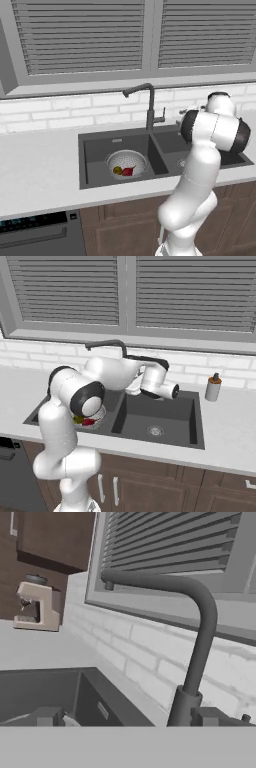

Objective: Put the colander in the sink, put the pear, kiwi in the colander, and turn on the sink faucet and pour water over the colander.

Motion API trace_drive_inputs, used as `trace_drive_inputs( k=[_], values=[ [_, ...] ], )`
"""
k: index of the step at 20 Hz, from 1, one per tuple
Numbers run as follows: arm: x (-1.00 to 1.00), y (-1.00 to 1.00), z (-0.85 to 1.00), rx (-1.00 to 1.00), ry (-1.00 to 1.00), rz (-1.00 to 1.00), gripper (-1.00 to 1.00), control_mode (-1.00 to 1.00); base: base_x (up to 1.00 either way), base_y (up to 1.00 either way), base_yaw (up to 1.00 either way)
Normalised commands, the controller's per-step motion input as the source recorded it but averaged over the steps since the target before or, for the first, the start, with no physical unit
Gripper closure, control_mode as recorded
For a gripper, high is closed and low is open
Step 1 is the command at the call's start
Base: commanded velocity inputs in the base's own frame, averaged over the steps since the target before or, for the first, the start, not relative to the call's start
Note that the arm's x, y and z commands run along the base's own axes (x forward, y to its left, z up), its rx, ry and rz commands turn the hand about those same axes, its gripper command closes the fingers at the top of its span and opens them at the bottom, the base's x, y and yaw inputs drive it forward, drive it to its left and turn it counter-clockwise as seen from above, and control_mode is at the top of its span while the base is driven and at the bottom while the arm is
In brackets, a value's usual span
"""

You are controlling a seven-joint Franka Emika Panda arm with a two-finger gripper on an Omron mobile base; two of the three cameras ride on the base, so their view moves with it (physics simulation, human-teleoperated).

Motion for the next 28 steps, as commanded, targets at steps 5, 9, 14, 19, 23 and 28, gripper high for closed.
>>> trace_drive_inputs(
  k=[5, 9, 14, 19, 23, 28],
  values=[
    [0.47, -0.01, -0.15, 0.04, 0.0, 0.0, -1.0, -1.0, 0.0, 0.0, 0.0],
    [0.37, -0.02, -0.13, 0.07, 0.0, 0.0, -1.0, -1.0, 0.0, 0.0, 0.0],
    [0.36, 0.05, -0.07, 0.02, 0.0, 0.0, -1.0, -1.0, 0.0, 0.0, 0.0],
    [0.38, 0.06, -0.01, 0.0, 0.0, -0.05, -1.0, -1.0, 0.0, 0.0, 0.0],
    [0.31, 0.07, -0.05, 0.0, 0.0, -0.12, -1.0, -1.0, 0.0, 0.0, 0.0],
    [0.27, 0.28, -0.14, 0.0, 0.0, -0.21, -1.0, -1.0, 0.0, 0.0, 0.0]
  ],
)
